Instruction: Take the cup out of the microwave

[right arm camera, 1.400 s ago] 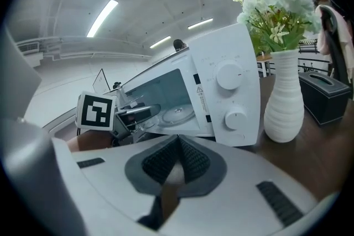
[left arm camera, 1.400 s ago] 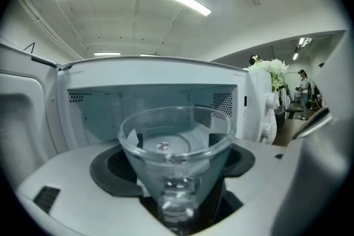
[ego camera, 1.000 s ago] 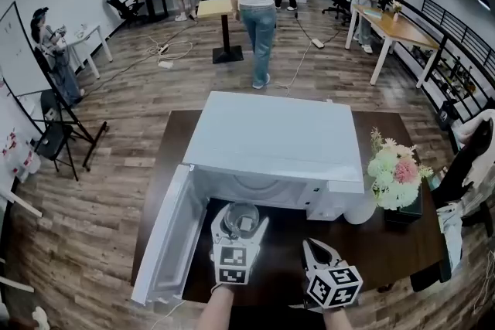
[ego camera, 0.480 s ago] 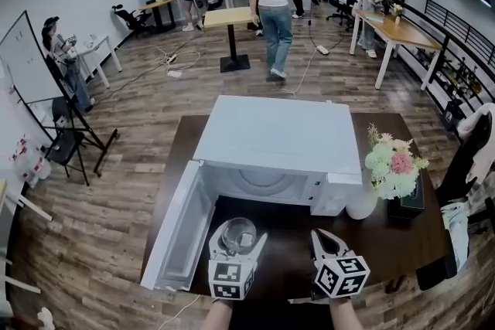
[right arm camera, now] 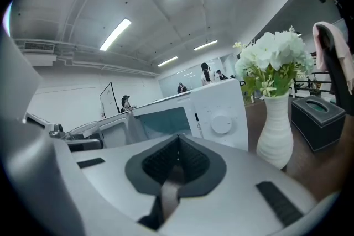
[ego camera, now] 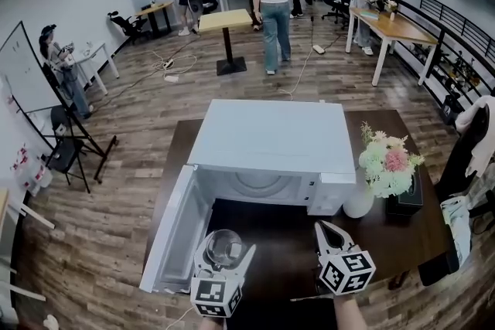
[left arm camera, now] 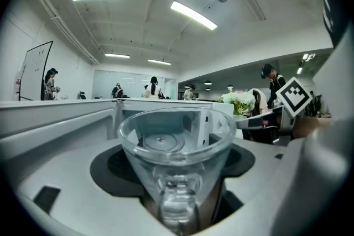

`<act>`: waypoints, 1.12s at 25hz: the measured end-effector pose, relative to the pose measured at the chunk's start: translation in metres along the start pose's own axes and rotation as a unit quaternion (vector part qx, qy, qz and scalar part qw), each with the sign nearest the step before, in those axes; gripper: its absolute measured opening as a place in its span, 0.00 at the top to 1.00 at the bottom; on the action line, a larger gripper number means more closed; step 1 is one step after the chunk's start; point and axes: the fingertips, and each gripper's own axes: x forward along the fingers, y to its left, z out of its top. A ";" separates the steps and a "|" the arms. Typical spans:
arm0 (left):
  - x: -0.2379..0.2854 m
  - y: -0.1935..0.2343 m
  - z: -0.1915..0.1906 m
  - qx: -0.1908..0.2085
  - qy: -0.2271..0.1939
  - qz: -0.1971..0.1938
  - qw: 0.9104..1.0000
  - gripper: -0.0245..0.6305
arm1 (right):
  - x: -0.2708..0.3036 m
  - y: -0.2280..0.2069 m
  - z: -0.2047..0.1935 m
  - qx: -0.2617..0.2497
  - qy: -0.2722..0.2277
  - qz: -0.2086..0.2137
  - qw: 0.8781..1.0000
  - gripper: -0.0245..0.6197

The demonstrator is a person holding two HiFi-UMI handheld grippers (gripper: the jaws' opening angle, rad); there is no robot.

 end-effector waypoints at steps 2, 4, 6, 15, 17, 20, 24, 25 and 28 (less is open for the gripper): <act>-0.005 0.000 0.007 -0.001 -0.010 0.002 1.000 0.37 | -0.004 -0.003 0.010 -0.007 -0.015 -0.003 1.000 0.97; -0.007 -0.001 0.010 -0.005 -0.017 0.002 1.000 0.37 | -0.009 -0.006 0.017 -0.017 -0.029 -0.011 0.999 0.97; -0.007 -0.003 0.009 -0.004 -0.020 0.001 1.000 0.37 | -0.015 -0.009 0.019 -0.022 -0.037 -0.018 0.999 0.97; 0.002 -0.011 0.000 -0.006 -0.026 -0.008 1.000 0.37 | -0.027 -0.011 0.006 -0.017 -0.032 -0.027 0.999 0.97; 0.003 -0.014 -0.002 -0.008 -0.028 -0.011 1.000 0.37 | -0.029 -0.009 0.004 -0.019 -0.034 -0.026 0.999 0.97; 0.003 -0.018 -0.002 -0.013 -0.031 -0.013 0.999 0.37 | -0.033 -0.007 0.002 -0.025 -0.034 -0.028 0.999 0.97; 0.007 -0.023 0.000 -0.015 -0.033 -0.016 0.999 0.37 | -0.036 -0.010 0.003 -0.032 -0.033 -0.032 0.998 0.97; 0.008 -0.024 0.000 -0.013 -0.033 -0.017 0.999 0.37 | -0.037 -0.011 0.004 -0.032 -0.034 -0.032 0.998 0.97; 0.010 -0.028 0.001 -0.009 -0.034 -0.019 0.999 0.37 | -0.040 -0.012 0.005 -0.031 -0.036 -0.032 0.998 0.97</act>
